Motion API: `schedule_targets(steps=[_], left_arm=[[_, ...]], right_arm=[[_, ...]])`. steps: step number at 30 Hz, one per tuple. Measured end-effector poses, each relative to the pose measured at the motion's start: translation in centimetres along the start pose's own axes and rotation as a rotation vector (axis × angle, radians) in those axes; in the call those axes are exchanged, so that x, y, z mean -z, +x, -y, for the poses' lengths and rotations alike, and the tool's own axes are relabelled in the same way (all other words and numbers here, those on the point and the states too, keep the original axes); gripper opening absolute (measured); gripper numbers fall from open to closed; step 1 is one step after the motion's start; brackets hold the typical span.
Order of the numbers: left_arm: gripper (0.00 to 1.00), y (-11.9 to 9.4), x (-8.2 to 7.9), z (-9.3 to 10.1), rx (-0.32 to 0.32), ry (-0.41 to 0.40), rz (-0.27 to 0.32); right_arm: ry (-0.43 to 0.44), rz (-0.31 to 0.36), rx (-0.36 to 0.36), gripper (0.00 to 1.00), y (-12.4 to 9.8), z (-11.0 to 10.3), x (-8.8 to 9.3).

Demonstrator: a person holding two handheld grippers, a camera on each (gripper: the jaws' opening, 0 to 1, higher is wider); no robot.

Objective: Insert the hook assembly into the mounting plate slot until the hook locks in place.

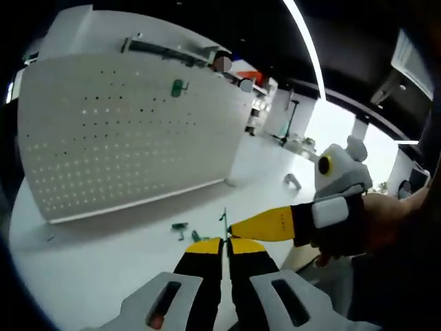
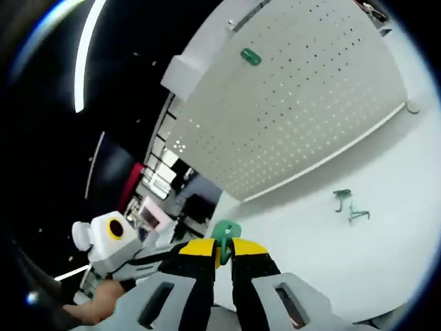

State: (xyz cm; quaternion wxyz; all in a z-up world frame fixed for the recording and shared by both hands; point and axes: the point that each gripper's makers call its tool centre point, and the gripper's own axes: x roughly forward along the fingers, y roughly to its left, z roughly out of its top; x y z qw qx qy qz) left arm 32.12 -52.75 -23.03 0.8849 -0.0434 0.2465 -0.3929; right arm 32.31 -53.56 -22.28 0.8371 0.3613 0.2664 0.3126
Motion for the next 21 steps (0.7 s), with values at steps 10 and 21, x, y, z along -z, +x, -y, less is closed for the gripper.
schedule_targets(steps=[10,21], left_arm=[[0.02,-0.14,-0.47,-0.02,-0.009,0.032,0.023],[0.02,-0.08,-0.16,-0.1,-0.01,0.075,0.001]], right_arm=[[0.118,0.013,-0.027,0.02,0.06,-0.42,-0.03],[0.06,-0.016,-0.01,0.01,0.18,-0.69,0.27]])
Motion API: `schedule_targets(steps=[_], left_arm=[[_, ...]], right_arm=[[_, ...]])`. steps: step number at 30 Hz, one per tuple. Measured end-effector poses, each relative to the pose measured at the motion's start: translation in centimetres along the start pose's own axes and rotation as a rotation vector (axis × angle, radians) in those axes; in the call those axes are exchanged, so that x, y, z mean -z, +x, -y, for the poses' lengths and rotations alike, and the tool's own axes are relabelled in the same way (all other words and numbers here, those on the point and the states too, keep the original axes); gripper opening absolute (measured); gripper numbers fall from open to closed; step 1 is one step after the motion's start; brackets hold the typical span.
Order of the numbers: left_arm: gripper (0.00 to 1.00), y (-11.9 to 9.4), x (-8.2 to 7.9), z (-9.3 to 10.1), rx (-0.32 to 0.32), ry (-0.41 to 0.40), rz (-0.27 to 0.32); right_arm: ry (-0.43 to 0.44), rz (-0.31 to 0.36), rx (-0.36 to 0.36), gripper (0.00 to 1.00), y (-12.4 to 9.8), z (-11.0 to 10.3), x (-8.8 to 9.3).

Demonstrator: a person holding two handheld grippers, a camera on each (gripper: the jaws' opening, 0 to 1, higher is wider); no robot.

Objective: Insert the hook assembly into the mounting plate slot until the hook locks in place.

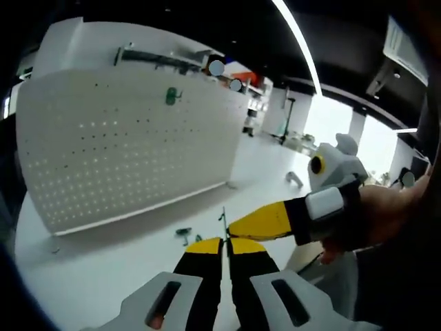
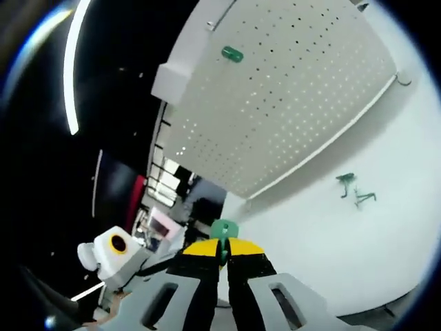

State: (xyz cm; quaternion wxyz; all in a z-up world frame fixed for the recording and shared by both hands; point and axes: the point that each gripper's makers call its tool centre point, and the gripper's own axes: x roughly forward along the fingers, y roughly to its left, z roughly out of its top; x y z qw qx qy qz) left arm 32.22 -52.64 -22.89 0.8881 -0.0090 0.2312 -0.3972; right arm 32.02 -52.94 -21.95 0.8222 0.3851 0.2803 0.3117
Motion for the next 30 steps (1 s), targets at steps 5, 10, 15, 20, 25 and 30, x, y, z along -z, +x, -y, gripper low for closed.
schedule_targets(steps=[5,10,15,20,25,30], left_arm=[[0.03,-0.1,-0.2,0.0,0.015,-0.007,0.002],[0.04,-0.1,-0.1,0.0,0.017,0.016,-0.003],[0.04,-0.1,0.0,0.0,0.026,0.034,-0.012],[0.05,-0.4,-0.1,-0.1,0.03,0.017,-0.034],[0.11,-0.7,0.0,-0.4,0.027,0.031,-0.053],[0.21,-0.9,0.1,-0.5,0.028,0.029,-0.063]], right_arm=[[-0.057,0.008,-0.009,0.0,0.0,-0.3,-0.2],[-0.135,-0.002,-0.004,0.0,0.2,-0.5,-0.2],[-0.249,-0.02,0.008,0.0,0.2,-0.7,-0.3],[-0.395,-0.039,0.014,0.0,0.4,-1.4,-0.2],[-0.47,-0.058,0.015,0.0,0.7,-1.7,-0.1],[-0.541,-0.067,0.025,0.0,0.7,-1.7,-0.2]])
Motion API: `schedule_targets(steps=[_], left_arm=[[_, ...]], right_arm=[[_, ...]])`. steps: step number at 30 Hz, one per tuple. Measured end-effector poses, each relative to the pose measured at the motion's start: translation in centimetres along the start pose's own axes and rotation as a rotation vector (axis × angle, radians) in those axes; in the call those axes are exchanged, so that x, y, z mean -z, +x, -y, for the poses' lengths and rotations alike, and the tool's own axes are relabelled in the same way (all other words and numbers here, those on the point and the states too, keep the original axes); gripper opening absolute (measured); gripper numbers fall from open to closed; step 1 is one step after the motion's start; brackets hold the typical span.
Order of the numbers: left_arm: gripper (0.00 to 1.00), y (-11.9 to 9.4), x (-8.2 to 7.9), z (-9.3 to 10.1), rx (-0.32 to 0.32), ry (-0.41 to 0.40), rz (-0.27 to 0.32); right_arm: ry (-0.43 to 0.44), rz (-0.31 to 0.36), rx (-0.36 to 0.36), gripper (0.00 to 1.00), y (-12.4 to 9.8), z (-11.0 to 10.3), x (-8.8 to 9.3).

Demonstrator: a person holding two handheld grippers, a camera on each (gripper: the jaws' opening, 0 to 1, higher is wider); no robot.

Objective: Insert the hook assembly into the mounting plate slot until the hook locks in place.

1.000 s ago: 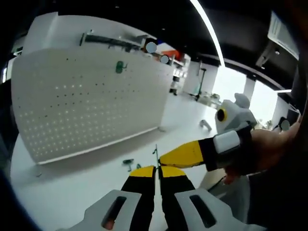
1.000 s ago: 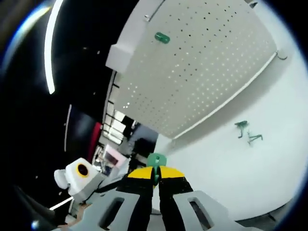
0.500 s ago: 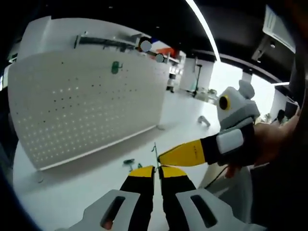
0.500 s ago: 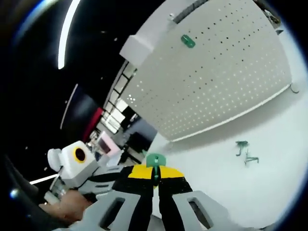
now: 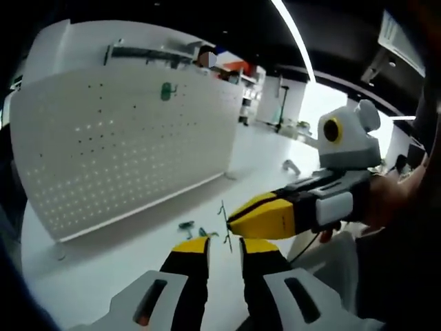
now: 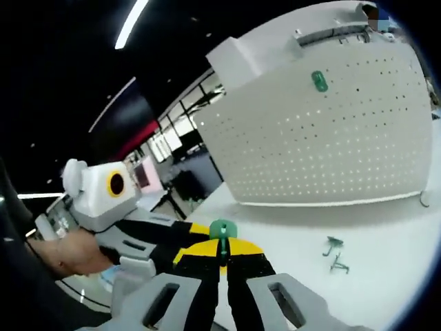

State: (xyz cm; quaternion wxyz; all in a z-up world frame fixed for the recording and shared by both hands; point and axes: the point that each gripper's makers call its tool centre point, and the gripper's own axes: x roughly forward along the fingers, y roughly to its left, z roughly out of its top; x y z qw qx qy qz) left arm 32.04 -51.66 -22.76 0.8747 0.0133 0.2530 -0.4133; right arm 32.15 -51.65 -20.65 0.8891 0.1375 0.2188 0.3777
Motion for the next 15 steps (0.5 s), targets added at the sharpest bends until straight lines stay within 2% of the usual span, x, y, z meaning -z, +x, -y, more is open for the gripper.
schedule_targets(steps=[7,12,15], left_arm=[[0.3,0.2,0.7,0.7,0.016,0.024,-0.023],[0.44,0.5,1.1,1.5,0.038,0.024,-0.039],[0.4,0.5,1.2,1.6,0.032,0.051,-0.041]], right_arm=[[-0.076,-0.007,0.009,0.0,-0.1,0.1,-0.1],[-0.07,-0.004,0.011,0.0,-0.1,0.1,-0.2],[-0.082,-0.013,0.007,0.0,-0.1,0.1,-0.1]])
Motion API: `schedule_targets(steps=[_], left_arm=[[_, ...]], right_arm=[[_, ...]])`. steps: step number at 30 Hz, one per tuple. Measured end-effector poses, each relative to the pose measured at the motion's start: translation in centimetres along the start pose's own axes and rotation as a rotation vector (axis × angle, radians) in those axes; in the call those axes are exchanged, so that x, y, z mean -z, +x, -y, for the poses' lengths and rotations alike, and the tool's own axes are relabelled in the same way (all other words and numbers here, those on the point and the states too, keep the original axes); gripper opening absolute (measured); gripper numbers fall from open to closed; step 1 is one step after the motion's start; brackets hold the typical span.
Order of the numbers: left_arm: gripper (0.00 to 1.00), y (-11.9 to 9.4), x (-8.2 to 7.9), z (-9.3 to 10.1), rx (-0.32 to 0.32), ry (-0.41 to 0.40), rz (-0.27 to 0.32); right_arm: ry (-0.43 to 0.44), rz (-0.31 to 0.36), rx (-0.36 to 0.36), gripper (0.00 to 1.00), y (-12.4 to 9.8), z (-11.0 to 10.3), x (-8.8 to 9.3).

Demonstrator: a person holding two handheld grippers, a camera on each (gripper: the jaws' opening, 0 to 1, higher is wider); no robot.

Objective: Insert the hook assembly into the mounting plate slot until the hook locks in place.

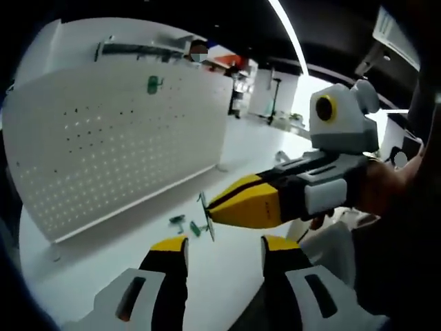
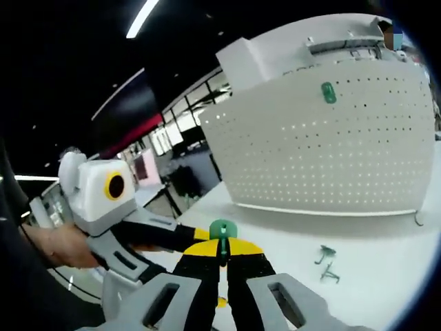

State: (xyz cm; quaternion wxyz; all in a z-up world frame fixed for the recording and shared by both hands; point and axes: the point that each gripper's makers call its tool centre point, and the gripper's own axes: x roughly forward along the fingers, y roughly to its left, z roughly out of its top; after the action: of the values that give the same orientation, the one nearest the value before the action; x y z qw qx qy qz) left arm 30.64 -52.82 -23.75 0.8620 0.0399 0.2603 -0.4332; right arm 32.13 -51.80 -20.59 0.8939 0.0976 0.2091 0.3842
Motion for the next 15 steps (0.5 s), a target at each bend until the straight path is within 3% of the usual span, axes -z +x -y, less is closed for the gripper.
schedule_targets(steps=[7,12,15], left_arm=[[0.53,-0.19,0.24,0.25,0.0,-0.013,-0.005],[0.71,-0.38,0.07,0.37,-0.009,-0.005,0.007],[0.77,-0.52,-0.25,0.92,-0.003,0.004,0.028]], right_arm=[[-0.009,0.002,-0.009,0.0,0.17,-0.01,-0.03],[-0.055,-0.003,-0.011,0.0,0.24,-0.13,-0.15],[-0.079,-0.008,-0.009,0.0,0.22,-0.11,-0.12]])
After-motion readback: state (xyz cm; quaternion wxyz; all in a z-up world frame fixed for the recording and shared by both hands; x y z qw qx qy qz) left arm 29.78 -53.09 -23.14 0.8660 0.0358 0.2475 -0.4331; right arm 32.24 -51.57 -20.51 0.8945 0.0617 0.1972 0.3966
